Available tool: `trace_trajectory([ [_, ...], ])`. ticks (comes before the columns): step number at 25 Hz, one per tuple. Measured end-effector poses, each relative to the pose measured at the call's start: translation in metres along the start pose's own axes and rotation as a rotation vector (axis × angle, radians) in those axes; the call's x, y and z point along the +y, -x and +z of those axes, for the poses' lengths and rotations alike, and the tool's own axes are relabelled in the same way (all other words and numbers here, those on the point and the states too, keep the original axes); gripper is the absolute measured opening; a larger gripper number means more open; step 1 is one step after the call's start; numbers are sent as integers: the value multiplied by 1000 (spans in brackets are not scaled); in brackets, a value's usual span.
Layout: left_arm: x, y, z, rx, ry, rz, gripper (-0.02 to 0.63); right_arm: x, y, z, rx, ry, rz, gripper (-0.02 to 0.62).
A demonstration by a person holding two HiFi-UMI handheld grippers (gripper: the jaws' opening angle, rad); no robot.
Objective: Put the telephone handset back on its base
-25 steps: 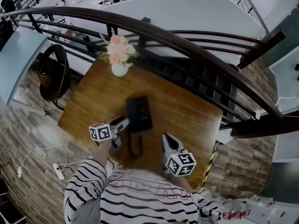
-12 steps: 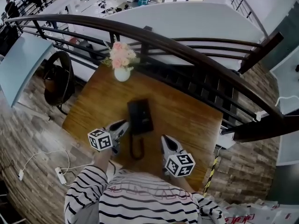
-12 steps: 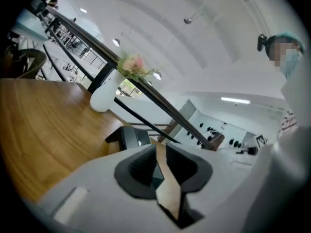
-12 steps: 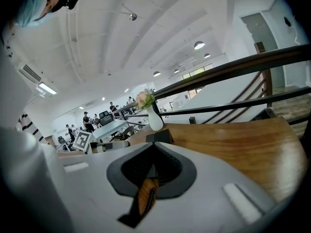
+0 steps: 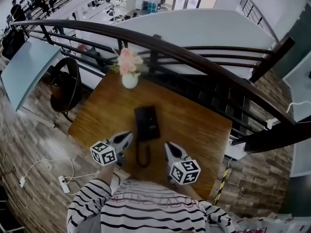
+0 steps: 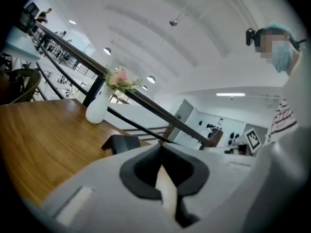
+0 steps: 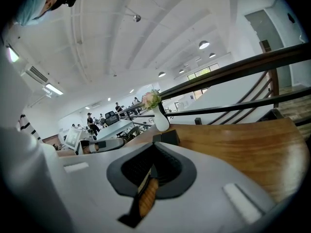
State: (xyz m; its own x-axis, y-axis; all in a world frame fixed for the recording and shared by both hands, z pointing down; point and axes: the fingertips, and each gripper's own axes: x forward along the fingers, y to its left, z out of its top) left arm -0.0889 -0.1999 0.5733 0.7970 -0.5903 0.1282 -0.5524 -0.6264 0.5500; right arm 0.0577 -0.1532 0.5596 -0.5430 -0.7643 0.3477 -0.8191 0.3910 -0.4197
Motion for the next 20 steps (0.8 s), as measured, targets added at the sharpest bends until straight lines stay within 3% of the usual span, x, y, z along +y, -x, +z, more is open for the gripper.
trace_trajectory([
  [4, -12, 10, 6, -17, -28, 1, 5, 6, 1, -2, 4, 6, 16, 2],
  [12, -35, 27, -4, -28, -8, 19, 3, 11, 12, -7, 18, 34, 49, 0],
  [20, -56, 41, -4, -75, -59, 56, 3, 16, 18, -15, 43, 78, 78, 0],
])
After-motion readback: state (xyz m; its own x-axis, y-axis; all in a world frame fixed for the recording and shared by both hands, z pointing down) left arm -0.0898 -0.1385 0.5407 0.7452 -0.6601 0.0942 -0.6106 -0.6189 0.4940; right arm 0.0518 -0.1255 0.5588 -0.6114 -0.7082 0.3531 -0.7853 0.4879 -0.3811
